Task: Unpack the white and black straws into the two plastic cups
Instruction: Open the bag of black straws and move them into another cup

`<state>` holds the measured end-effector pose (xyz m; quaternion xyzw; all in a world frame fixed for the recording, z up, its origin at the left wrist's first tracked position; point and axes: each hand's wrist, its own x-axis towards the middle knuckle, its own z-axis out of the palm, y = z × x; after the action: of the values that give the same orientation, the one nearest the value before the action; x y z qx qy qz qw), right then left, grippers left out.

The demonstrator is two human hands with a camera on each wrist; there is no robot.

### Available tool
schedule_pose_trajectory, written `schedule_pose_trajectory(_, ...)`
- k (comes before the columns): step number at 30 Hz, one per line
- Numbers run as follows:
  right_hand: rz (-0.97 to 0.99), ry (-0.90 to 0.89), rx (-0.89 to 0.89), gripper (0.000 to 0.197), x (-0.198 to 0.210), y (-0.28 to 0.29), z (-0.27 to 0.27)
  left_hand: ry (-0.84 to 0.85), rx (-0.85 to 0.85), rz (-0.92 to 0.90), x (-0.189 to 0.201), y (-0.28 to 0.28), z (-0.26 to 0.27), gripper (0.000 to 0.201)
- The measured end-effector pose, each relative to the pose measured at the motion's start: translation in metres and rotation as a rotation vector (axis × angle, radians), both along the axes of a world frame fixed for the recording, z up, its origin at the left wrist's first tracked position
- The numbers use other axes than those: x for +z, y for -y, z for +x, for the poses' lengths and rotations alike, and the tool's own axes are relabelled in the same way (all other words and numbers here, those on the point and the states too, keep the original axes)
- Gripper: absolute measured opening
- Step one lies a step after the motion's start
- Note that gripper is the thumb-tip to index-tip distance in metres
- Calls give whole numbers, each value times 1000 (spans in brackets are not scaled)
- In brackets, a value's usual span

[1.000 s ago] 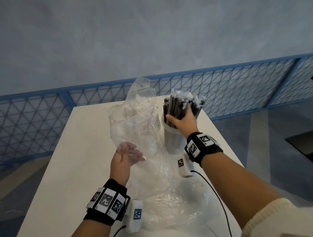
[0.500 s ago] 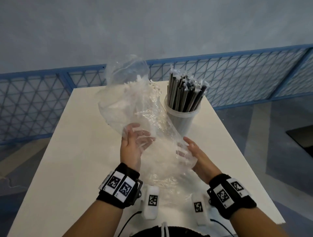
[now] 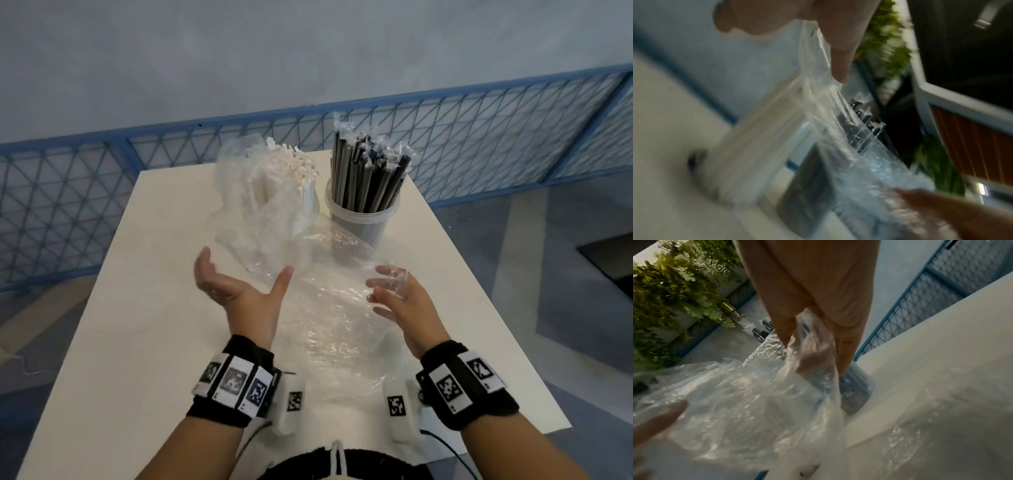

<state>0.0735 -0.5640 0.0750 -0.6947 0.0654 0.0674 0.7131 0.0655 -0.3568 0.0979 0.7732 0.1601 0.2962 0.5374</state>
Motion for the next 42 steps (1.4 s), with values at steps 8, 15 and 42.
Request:
schedule_pose_trajectory(8, 14, -121, 165, 25, 0, 15, 2, -243, -43, 605, 26, -33, 2, 57)
schedule_pose_trajectory(15, -106, -178, 379, 25, 11, 25, -2, -254, -28, 518, 38, -49, -2, 48)
schedule_pose_trajectory(42, -162, 69, 139, 23, 12, -5, 25, 260, -44, 580, 122, -28, 21, 28)
